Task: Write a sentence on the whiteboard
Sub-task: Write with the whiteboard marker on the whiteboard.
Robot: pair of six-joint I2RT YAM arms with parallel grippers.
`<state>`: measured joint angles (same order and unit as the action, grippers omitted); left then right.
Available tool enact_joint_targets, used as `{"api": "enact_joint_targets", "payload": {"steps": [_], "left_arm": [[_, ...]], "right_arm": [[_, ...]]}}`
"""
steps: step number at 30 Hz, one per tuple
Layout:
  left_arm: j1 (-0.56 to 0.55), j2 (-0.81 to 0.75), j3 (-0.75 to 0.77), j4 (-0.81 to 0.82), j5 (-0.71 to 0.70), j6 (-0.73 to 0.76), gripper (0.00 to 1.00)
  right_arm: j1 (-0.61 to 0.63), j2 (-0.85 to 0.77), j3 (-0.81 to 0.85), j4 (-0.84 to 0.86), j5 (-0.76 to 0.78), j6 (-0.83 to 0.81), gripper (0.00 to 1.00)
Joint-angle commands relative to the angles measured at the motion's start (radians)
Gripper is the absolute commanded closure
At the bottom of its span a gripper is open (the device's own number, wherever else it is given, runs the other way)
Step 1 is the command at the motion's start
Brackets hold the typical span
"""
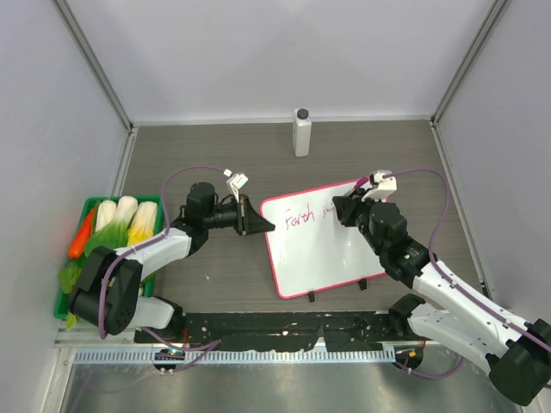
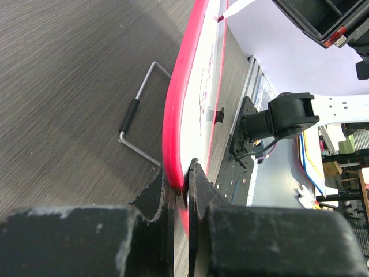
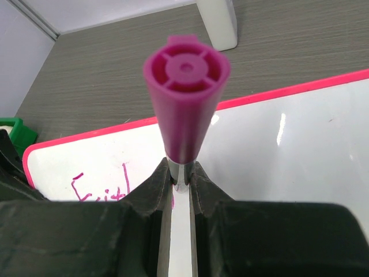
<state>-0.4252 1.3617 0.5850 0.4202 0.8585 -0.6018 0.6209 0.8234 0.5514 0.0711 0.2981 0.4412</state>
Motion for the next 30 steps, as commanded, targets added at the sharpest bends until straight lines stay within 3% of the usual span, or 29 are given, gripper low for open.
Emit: {"api": "enact_joint_targets", "payload": {"steps": [1,30], "left_arm": [[-0.020,0.013,-0.011,-0.066,-0.085,0.162,1.00],[-0.021,0.007,-0.013,-0.067,-0.087,0.162,1.00]], "right_arm": [[0.007,-0.029,-0.024,-0.033,0.007,0.001,0.99],[0.008,0.026,0.033,0.033,0.065,-0.006,0.98]]}}
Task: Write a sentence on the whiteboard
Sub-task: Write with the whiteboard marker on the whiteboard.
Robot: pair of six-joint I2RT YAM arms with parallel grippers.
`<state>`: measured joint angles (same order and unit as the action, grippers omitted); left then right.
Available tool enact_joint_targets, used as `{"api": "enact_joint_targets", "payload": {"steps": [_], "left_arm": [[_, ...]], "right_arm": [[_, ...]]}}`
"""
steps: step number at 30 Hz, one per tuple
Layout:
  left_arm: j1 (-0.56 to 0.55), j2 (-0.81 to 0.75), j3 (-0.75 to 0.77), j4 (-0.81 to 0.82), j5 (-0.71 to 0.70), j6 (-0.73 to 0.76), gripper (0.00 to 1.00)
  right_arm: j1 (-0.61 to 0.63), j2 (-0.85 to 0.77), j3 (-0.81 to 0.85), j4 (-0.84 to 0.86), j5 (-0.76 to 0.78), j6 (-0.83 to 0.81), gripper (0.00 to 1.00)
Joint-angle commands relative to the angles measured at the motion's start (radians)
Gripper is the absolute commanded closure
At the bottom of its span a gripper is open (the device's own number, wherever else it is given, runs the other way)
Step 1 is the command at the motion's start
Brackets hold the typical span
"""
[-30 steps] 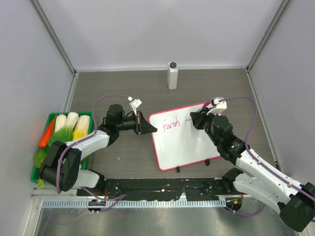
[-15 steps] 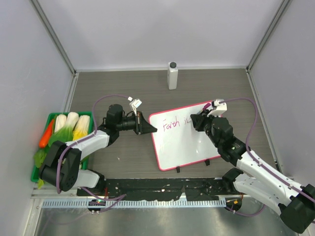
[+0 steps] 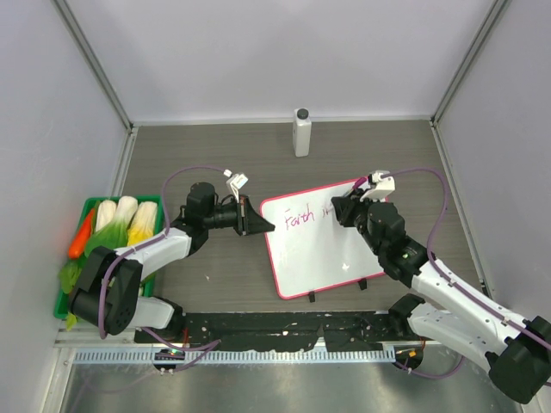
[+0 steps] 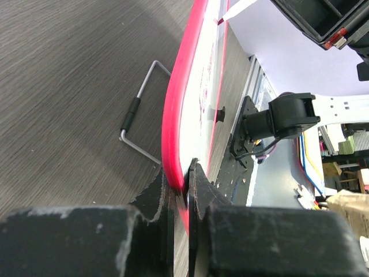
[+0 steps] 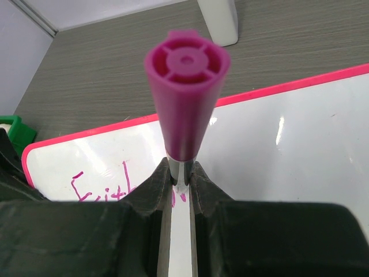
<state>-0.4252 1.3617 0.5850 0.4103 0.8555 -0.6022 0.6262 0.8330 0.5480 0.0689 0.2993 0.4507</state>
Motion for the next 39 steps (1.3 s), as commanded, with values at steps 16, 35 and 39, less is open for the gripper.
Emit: {"api": "enact_joint_targets", "payload": {"steps": [16,35,39], "left_arm": [[-0.021,0.008,-0.011,-0.057,-0.084,0.162,1.00],[-0.021,0.008,-0.013,-0.057,-0.085,0.162,1.00],[-0.020,0.010,-0.013,-0.057,-0.088,0.162,1.00]], "right_arm": [[0.001,0.018,0.046,-0.014,0.104,-0.012,0.99],[-0.002,-0.038,-0.016,-0.063,0.050,0.013,0.99],[0.001,-0.049,-0.022,-0.063,0.041,0.019,0.99]]}}
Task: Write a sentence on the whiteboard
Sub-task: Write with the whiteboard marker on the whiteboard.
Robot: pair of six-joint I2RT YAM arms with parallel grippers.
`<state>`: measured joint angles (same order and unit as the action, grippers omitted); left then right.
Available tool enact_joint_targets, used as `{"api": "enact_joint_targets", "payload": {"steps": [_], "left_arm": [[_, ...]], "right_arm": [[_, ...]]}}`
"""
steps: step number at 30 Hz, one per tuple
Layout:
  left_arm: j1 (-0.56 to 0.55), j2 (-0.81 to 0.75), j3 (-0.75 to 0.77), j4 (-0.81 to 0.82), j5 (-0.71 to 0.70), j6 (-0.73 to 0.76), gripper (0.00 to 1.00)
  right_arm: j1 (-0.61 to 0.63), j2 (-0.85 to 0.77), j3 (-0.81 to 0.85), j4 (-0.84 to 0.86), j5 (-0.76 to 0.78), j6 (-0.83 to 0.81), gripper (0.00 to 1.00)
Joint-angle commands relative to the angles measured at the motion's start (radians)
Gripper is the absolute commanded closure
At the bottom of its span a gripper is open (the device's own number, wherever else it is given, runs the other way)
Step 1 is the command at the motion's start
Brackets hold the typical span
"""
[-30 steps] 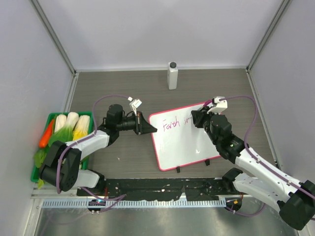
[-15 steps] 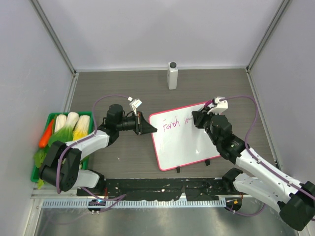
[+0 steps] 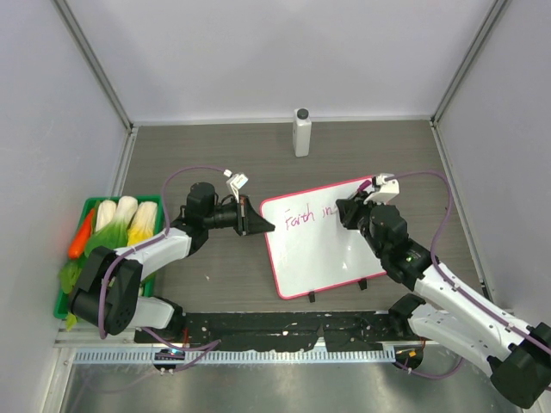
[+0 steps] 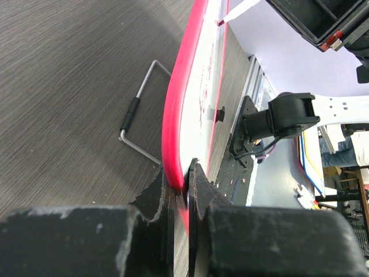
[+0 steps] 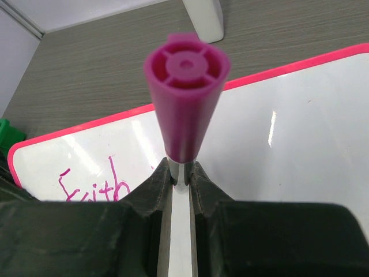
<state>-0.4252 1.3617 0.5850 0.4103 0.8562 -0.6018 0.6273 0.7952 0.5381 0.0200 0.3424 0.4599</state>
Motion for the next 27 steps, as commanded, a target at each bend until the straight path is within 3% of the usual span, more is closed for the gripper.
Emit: {"api": "enact_joint_targets", "payload": {"steps": [1,7,8,13,19,27], "left_arm": [[-0.021,0.008,-0.013,-0.057,-0.088,0.162,1.00],[-0.023,0.004,-0.014,-0.054,-0.097,0.162,1.00],[-0.020,0.002,-0.014,-0.054,-0.098,0.160,0.96],[-0.020,-0.042,-0.022,-0.054,-0.140,0.154,0.56],[-0.020,-0.194,-0.046,-0.086,-0.255,0.139,0.25],[-0.023,-0.570,-0.018,-0.433,-0.565,0.131,0.10]], "right_arm": [[0.000,-0.013,-0.012,-0.014,0.000,0.010,0.99],[0.000,-0.047,0.009,-0.009,-0.013,0.011,0.99],[-0.003,-0.051,0.025,-0.011,-0.014,0.011,0.98],[-0.001,-0.074,0.060,-0.014,-0.040,0.013,0.99],[-0.003,-0.074,0.080,-0.031,-0.065,0.020,0.99],[-0.001,-0.071,0.083,0.015,-0.167,0.028,0.98]]}}
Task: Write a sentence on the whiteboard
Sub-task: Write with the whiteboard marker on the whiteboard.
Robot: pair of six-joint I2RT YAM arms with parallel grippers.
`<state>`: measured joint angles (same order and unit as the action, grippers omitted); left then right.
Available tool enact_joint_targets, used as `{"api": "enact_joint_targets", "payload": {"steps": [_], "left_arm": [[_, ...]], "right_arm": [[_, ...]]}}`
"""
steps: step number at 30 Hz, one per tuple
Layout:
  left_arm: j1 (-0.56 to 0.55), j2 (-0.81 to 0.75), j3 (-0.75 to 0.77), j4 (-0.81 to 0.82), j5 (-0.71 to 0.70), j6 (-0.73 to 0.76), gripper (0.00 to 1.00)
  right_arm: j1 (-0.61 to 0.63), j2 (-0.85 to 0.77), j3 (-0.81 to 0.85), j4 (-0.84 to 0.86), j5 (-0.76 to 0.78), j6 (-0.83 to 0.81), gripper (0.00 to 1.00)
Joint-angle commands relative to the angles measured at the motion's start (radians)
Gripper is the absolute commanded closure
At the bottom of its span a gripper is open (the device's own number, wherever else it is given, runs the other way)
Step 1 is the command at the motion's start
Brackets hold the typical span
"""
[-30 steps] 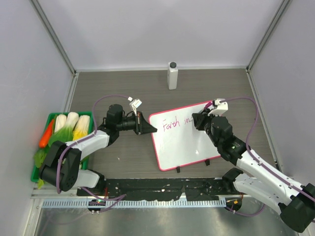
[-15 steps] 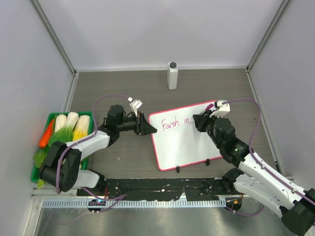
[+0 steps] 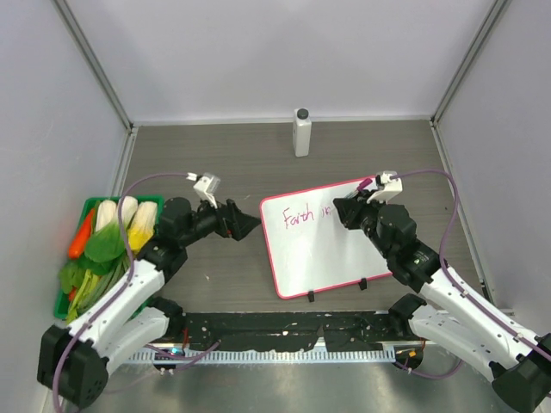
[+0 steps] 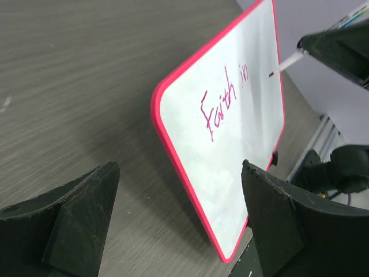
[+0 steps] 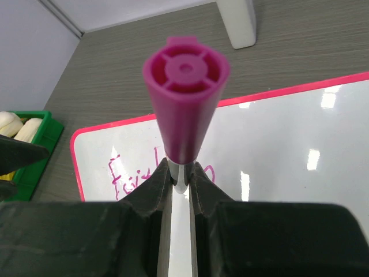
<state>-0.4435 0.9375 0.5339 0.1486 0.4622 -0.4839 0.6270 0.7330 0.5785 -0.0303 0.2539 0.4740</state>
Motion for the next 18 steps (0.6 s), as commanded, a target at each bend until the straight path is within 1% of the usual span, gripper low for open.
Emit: {"api": "enact_joint_targets", "payload": {"steps": [1,4,6,9,12,18], "left_arm": [[-0.006,-0.178,0.047,-0.190,-0.171,0.011,0.09],[-0.011,-0.216,0.116,-0.222,-0.107,0.005,0.07],[-0.009,-0.189,0.165,-0.213,-0.010,-0.004,0.07],[-0.012,-0.122,0.230,-0.161,0.116,-0.019,0.07],[-0.021,-0.040,0.277,-0.089,0.206,-0.031,0.07],[-0.063,0.133,0.313,0.149,0.363,-0.099,0.09]], "right_arm": [[-0.003,-0.007,0.040,0.084,-0.096,0.018,0.99],[-0.003,-0.006,0.027,0.141,-0.188,0.054,0.99],[-0.001,0.003,0.020,0.179,-0.273,0.087,0.99],[-0.001,0.014,-0.002,0.248,-0.349,0.150,0.99],[-0.004,0.035,-0.008,0.311,-0.421,0.189,0.99],[-0.004,0.046,-0.022,0.398,-0.502,0.264,0.99]]}}
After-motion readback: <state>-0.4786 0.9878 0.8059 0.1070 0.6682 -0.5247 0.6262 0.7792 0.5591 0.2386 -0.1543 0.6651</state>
